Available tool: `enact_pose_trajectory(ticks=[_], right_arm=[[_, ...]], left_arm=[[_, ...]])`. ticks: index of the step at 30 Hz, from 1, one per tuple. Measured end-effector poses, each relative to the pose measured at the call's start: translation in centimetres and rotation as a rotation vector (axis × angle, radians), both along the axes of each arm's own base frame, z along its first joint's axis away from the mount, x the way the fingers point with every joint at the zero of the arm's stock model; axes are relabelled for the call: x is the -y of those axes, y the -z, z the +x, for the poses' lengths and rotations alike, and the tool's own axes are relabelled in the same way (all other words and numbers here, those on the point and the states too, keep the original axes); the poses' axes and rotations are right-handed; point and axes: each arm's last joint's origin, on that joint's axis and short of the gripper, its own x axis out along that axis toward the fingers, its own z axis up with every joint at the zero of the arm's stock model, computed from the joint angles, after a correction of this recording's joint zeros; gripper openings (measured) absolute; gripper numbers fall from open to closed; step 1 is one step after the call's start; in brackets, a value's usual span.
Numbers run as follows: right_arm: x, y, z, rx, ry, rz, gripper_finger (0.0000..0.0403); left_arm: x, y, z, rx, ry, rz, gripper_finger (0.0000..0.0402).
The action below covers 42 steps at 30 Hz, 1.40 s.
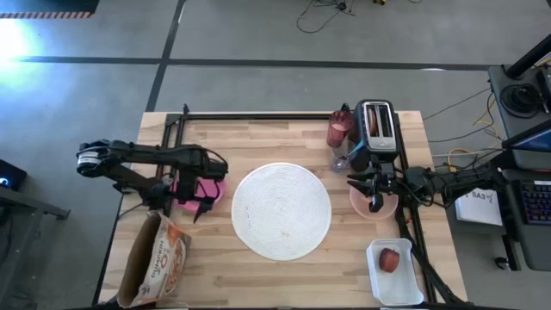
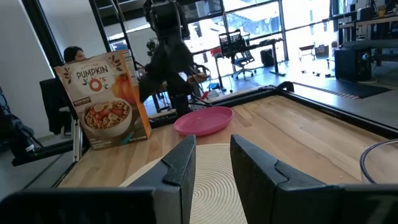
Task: Arrange a breakfast setting
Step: Move the cereal box to the top center of the table
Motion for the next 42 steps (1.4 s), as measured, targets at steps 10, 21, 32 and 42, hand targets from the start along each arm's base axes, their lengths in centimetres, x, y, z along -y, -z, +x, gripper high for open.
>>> enact_pose_trajectory(ticks=[10, 21, 32, 42], right_arm=[[0.0, 0.0, 0.0, 0.0, 0.0, 0.0, 0.0091], [0.0, 0.0, 0.0, 0.0, 0.0, 0.0, 0.0091], [0.0, 0.0, 0.0, 0.0, 0.0, 0.0, 0.0091], [0.0, 0.0, 0.0, 0.0, 0.0, 0.0, 0.0091]], left_arm=[[2.3, 2.1, -1.6, -0.153, -0.04, -0.213, 0.04], [3.1, 2.7, -1.9, -0.172, -0.043, -0.291, 0.0397], [3.1, 2.9, -1.6, -0.138, -0.035, -0.276, 0.027], [3.1, 2.9, -1.6, -0.143, -0.041, -0.27, 0.009]])
